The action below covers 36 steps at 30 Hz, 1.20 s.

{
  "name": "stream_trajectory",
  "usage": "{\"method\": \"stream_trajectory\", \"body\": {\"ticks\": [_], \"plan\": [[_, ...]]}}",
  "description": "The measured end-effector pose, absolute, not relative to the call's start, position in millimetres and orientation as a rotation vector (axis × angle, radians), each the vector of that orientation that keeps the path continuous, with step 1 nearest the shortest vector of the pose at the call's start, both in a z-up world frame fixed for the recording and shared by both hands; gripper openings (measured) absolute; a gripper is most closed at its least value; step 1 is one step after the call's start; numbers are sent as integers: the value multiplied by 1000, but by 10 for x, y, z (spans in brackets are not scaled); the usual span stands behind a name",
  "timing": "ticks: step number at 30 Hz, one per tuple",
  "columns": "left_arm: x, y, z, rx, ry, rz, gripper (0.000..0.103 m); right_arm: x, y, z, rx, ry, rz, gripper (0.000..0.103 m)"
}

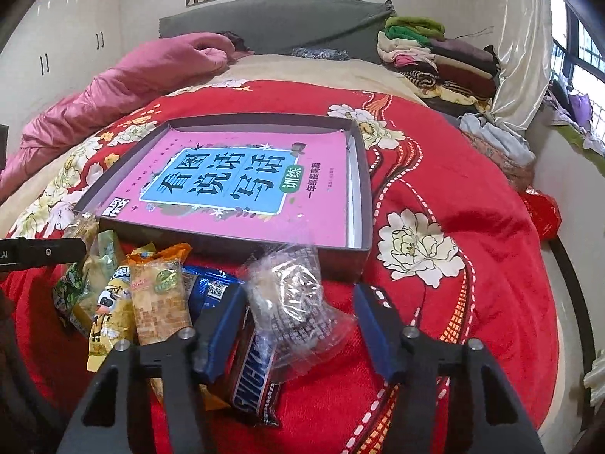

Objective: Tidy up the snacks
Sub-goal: 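Grasp the green-label pastry bag with the left tool while the right tool grasps the clear candy bag, then lift the pastry bag with the left tool toward the tray while the right tool carries the candy bag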

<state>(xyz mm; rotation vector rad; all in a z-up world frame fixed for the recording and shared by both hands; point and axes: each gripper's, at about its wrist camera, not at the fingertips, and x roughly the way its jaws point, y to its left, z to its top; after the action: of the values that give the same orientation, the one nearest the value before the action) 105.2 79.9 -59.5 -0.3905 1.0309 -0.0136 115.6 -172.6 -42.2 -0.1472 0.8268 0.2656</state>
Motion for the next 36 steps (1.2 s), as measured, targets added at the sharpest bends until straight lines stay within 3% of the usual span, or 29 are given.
{"method": "stream_trajectory", "body": {"ticks": [2,4,16,36], "plan": [[1073,805,-606,-401,1035,-18,96,1167,-1740,-422,-136,824,272,56],[1096,804,-628,-415,1039,-35,82,1178,-1771,-420,-113,827,278,56],[1145,799,-670,-487,1032,-132,55,1133,-1913,-302,-19,787,305,50],[988,939,-230,-491,892,-158,51,1096,-2004,-100,63,726,335,49]]}}
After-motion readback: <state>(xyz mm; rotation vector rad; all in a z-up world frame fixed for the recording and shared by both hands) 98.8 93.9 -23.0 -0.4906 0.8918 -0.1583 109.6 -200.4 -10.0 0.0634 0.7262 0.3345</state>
